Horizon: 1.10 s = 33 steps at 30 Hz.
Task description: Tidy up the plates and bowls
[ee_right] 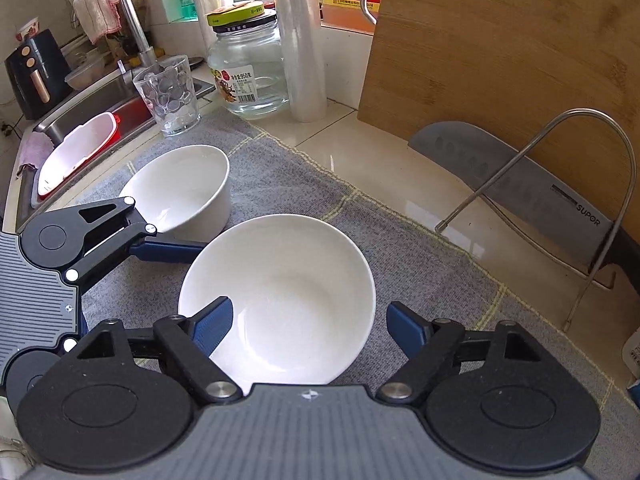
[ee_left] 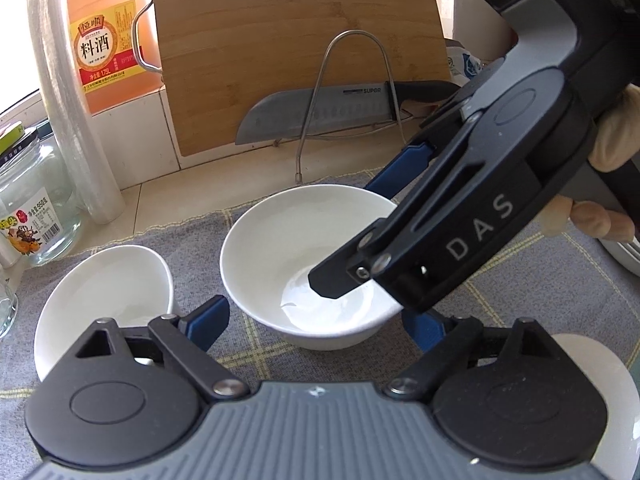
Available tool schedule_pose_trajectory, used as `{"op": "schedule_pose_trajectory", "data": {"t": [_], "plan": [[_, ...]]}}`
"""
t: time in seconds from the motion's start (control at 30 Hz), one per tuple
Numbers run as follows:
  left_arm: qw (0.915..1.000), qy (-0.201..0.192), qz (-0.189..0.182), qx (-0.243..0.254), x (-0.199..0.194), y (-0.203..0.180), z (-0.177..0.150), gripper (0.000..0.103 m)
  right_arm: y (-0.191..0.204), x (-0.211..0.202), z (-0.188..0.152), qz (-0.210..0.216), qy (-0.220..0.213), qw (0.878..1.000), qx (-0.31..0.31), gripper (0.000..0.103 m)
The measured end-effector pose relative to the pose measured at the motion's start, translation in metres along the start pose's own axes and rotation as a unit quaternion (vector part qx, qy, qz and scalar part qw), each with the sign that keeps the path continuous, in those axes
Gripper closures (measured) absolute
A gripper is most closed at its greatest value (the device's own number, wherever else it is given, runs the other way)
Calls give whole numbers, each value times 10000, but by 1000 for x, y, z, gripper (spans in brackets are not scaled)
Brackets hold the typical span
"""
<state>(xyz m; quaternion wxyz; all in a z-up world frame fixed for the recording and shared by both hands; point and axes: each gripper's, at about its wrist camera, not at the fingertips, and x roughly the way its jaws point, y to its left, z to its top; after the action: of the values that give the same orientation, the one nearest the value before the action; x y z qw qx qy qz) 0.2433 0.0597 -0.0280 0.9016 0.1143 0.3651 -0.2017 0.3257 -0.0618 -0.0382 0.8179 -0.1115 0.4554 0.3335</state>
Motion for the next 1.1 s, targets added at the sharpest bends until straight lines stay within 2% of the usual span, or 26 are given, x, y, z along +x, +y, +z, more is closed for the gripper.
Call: {"op": "schedule_pose_trajectory", "data": {"t": [0.23,0.63,1.1], "plan": [[9999,-21,-108,38,1,1,1,14,0,7,2,135,65,9999,37,20],[9998,-23,-90,159,-1,-2,2,15,0,5,2,162,74,9998,107,21],[9995,-128,-127,256,-35,-10,5,15,20,-32,-2,191,-123,9997,33,21]]}}
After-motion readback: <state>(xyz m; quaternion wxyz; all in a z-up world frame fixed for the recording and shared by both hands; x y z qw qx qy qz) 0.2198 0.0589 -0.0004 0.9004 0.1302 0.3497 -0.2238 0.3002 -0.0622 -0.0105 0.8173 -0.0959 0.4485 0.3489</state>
